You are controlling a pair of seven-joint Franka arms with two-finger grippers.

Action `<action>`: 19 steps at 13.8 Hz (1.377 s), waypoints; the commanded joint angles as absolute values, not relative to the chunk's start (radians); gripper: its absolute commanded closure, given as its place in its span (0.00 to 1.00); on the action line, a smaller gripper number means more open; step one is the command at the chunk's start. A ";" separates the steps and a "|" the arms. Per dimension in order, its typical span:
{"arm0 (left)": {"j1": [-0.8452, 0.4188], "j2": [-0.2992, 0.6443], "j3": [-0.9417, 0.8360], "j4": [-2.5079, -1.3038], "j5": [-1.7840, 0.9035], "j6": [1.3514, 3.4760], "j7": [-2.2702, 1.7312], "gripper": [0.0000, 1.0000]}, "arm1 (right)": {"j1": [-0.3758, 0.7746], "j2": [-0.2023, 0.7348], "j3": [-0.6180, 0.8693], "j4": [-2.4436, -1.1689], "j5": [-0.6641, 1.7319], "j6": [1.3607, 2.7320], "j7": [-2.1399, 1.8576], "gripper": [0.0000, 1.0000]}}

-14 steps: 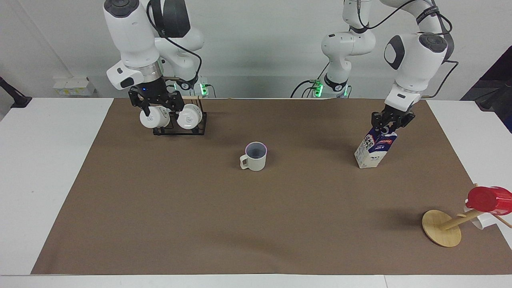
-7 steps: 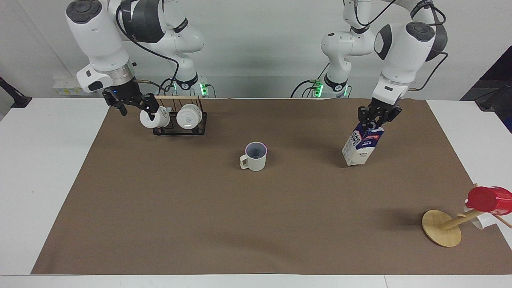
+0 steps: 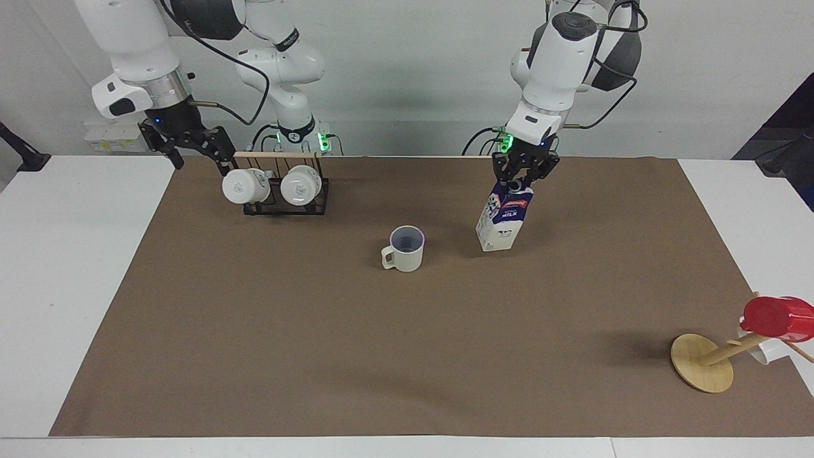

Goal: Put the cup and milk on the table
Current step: 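Carry the milk carton with the left gripper beside the mug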

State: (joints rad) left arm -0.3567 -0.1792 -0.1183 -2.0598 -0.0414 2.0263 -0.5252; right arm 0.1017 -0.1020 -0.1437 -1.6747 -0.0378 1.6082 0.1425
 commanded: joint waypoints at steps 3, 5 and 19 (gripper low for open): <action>-0.422 -0.100 -0.100 -2.025 -0.041 2.132 -0.575 0.55 | 0.084 -0.103 -0.156 -1.534 -0.012 1.452 0.052 0.00; -0.429 -0.086 -0.101 -2.017 -0.037 2.132 -0.577 0.56 | 0.090 -0.109 -0.156 -1.522 -0.014 1.427 0.052 0.00; -0.555 -0.003 -0.101 -2.006 0.078 2.167 -0.802 0.56 | 0.104 -0.173 -0.144 -1.643 -0.014 1.470 0.043 0.00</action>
